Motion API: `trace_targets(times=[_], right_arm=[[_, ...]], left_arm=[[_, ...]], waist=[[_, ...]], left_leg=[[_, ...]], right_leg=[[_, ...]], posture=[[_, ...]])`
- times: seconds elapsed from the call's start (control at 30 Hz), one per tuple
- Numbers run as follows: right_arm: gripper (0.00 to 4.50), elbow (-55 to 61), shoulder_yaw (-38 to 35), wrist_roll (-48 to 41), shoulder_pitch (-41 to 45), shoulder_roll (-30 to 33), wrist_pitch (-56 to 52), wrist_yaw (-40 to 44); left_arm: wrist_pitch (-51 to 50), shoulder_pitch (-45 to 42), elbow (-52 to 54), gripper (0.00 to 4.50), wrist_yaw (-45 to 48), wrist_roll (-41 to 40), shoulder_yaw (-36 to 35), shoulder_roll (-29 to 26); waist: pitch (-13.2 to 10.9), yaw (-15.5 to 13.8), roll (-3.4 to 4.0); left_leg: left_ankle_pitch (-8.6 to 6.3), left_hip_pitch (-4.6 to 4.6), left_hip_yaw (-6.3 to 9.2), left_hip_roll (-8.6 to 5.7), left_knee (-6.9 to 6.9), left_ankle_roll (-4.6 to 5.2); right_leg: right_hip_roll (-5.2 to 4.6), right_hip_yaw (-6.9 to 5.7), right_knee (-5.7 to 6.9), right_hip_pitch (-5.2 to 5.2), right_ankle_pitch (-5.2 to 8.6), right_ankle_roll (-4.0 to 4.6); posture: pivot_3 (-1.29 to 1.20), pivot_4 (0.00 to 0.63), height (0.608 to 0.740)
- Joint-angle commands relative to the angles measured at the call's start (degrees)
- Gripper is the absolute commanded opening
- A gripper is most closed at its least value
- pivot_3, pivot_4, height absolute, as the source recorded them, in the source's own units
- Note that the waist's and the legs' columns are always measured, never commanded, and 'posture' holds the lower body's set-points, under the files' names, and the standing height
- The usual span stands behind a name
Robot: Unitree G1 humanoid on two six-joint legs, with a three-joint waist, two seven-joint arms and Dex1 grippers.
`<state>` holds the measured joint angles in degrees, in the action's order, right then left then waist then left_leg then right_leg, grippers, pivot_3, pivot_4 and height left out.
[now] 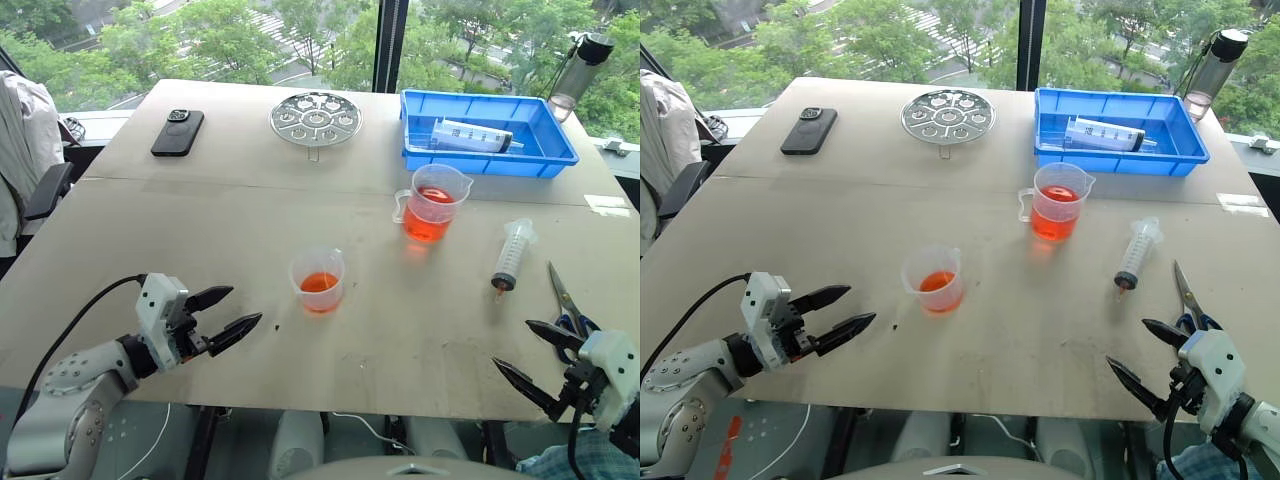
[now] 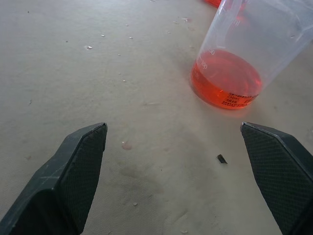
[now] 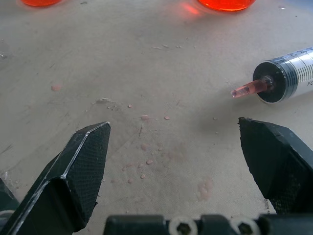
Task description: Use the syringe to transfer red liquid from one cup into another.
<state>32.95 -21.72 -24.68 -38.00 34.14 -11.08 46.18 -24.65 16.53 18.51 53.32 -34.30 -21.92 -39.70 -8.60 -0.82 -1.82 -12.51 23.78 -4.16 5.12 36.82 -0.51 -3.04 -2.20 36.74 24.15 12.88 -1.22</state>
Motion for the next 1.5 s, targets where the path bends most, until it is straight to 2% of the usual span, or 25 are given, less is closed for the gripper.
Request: trace_targets(times=[0.03,0.23,0.4,0.47,0.57,0.67,0.73,0.8,0.9,1.17,1.4,1.5], right_arm=[[4.50,1.6,-1.4,-1.6,3.0,-1.3,-1.6,-3.7],[4.50,2.5,-5.9,-8.4,16.8,-2.6,-15.7,-18.4],[4.50,4.1,-7.1,-14.6,27.6,0.2,-31.0,-28.5],[4.50,3.5,-8.1,-18.1,34.3,3.6,-47.0,-35.9],[4.50,-1.1,-9.0,-23.2,44.9,5.5,-61.0,-40.6],[4.50,-6.2,-9.5,-19.5,56.5,3.5,-74.8,-46.7],[4.50,-9.0,-10.0,-17.3,62.1,1.7,-80.4,-49.2],[4.50,-13.0,-8.8,-17.5,65.9,1.1,-81.4,-52.2],[4.50,-23.3,-6.7,-20.2,72.5,0.9,-81.4,-61.2],[4.50,-45.5,-5.5,-35.1,84.3,0.6,-81.4,-81.7],[4.50,-55.8,-3.0,-45.5,87.6,-0.3,-81.4,-95.7],[4.50,-57.9,-1.7,-48.3,88.3,0.0,-81.4,-98.5]], left_arm=[[-0.8,-1.2,2.0,4.44,0.7,-3.2,-1.4,-0.6],[-4.4,-3.6,3.9,4.44,4.4,-11.2,-4.3,-2.5],[-6.1,-8.5,3.7,4.44,4.6,-15.4,-7.3,-5.2],[-7.8,-11.4,4.6,4.44,4.3,-18.0,-8.2,-6.9],[-8.8,-14.6,6.2,4.44,5.9,-19.8,-8.0,-10.0],[-10.6,-18.7,9.2,4.44,7.5,-22.9,-6.6,-13.1],[-12.2,-21.5,10.7,4.44,6.5,-25.1,-5.6,-13.9],[-13.3,-24.0,11.9,4.44,5.6,-26.8,-4.3,-14.3],[-14.8,-27.9,13.5,4.44,4.1,-29.1,-1.9,-14.2],[-14.8,-31.1,13.9,4.44,2.2,-28.5,2.6,-12.6],[-14.4,-30.6,13.9,4.44,1.1,-28.5,3.0,-11.3],[-14.5,-29.6,14.6,4.44,0.6,-28.7,2.7,-10.9]], waist=[[0.0,0.0,0.00],[0.0,0.1,-0.03],[-0.1,-0.1,0.05],[-0.1,0.0,0.09],[-0.1,0.2,0.04],[-0.1,0.2,0.07],[-0.1,0.1,0.07],[-0.1,0.0,0.12],[-0.2,0.2,0.13],[-0.2,0.6,0.14],[-0.2,1.3,0.14],[-0.2,1.6,0.14]], left_leg=[[0.00,0.00,0.00,0.00,0.00,0.00],[0.00,-0.02,-0.01,-0.01,0.05,0.01],[0.17,0.09,-0.06,-0.02,-0.02,0.27],[0.17,0.10,-0.06,-0.02,-0.03,0.28],[0.18,0.08,-0.14,-0.03,0.01,0.29],[0.18,0.07,-0.14,-0.04,0.00,0.30],[0.18,0.14,-0.10,-0.04,-0.03,0.30],[0.18,0.18,-0.08,-0.05,-0.06,0.30],[0.18,0.25,-0.10,-0.08,-0.09,0.31],[0.19,0.24,-0.06,-0.11,-0.09,0.31],[0.19,0.28,-0.02,-0.11,-0.09,0.32],[0.19,0.30,-0.02,-0.12,-0.09,0.32]], right_leg=[[0.00,0.00,0.00,0.00,0.00,0.00],[-0.03,0.02,0.02,0.01,-0.02,-0.01],[0.08,0.00,0.03,0.01,-0.01,0.03],[0.10,0.01,0.03,0.01,-0.01,0.03],[0.09,0.10,0.03,0.01,-0.03,0.03],[0.12,0.12,0.03,0.01,-0.07,0.10],[0.18,0.13,0.03,0.06,-0.13,0.21],[0.20,0.13,0.02,0.07,-0.15,0.23],[0.21,0.16,0.01,0.09,-0.18,0.20],[0.30,0.27,0.01,0.09,-0.30,0.01],[0.35,0.37,0.00,0.09,-0.31,-0.01],[0.35,0.38,0.00,0.10,-0.31,-0.01]], posture=[[0.00,0.150,0.725],[0.00,0.150,0.725],[0.00,0.150,0.725],[0.00,0.150,0.725],[0.00,0.150,0.725],[0.00,0.150,0.725],[0.00,0.150,0.725],[0.00,0.150,0.725],[0.00,0.150,0.725],[0.00,0.150,0.725],[0.00,0.150,0.725],[0.00,0.150,0.725]])
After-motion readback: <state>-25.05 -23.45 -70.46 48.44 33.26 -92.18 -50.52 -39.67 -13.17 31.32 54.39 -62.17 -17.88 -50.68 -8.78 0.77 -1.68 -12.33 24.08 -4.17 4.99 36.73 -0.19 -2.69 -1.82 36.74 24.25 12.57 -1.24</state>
